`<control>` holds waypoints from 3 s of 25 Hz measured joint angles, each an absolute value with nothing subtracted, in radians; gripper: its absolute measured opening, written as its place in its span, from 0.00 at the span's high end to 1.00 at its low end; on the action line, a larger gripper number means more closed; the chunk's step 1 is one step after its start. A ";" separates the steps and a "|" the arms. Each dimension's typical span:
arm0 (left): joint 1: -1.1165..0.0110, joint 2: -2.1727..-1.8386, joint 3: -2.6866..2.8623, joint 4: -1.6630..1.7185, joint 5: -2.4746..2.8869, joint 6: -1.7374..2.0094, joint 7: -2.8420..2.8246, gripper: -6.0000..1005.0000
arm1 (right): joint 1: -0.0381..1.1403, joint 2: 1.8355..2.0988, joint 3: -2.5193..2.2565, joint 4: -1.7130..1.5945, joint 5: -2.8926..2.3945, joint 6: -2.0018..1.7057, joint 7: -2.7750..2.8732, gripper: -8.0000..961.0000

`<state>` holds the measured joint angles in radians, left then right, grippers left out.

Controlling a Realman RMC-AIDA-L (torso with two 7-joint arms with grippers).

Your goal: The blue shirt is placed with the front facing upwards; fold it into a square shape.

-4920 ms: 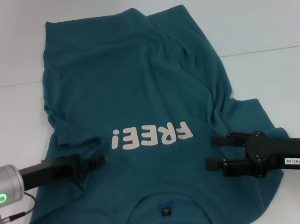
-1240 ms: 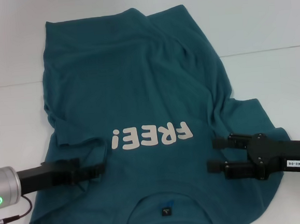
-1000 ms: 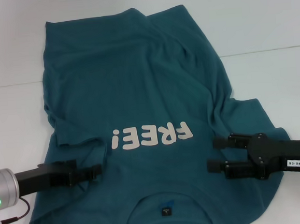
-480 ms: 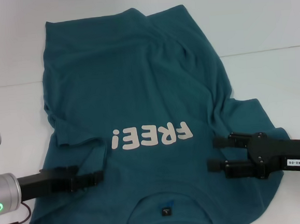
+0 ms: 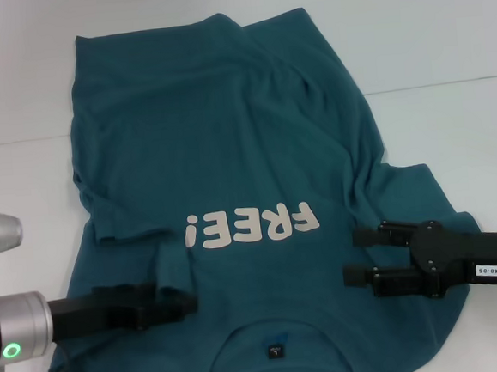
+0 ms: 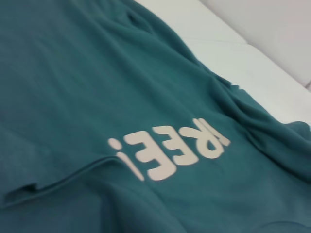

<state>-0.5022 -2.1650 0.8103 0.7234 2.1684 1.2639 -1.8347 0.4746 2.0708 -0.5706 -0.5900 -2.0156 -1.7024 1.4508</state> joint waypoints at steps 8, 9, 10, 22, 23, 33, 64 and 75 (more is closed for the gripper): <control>-0.529 -2.168 0.882 0.695 2.114 1.269 -1.828 0.08 | 0.474 2.071 -0.571 -0.587 -2.016 -1.705 1.443 0.08; -0.531 -2.167 0.886 0.695 2.104 1.269 -1.826 0.08 | 0.474 2.071 -0.571 -0.586 -2.016 -1.705 1.443 0.08; -0.534 -2.168 0.890 0.694 2.094 1.269 -1.824 0.08 | 0.474 2.071 -0.571 -0.586 -2.016 -1.705 1.442 0.08; -0.527 -2.164 0.863 0.740 2.064 1.353 -1.819 0.08 | 0.474 2.072 -0.571 -0.584 -2.016 -1.705 1.440 0.08; -0.523 -2.164 0.857 0.749 2.064 1.365 -1.819 0.09 | 0.474 2.072 -0.571 -0.584 -2.016 -1.705 1.440 0.08; -0.528 -2.166 0.765 0.718 2.061 1.150 -1.882 0.08 | 0.478 2.072 -0.569 -0.584 -2.016 -1.702 1.443 0.08; -0.528 -2.165 0.767 0.684 2.028 0.942 -1.886 0.08 | 0.480 2.069 -0.569 -0.589 -2.016 -1.695 1.465 0.08; -0.522 -2.166 0.768 0.682 2.032 0.940 -1.884 0.08 | 0.475 2.069 -0.569 -0.589 -2.016 -1.698 1.465 0.08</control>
<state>-0.5223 -2.1660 0.7676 0.6819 2.0322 0.9402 -1.8842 0.4749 2.0692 -0.5691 -0.5895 -2.0156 -1.6979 1.4650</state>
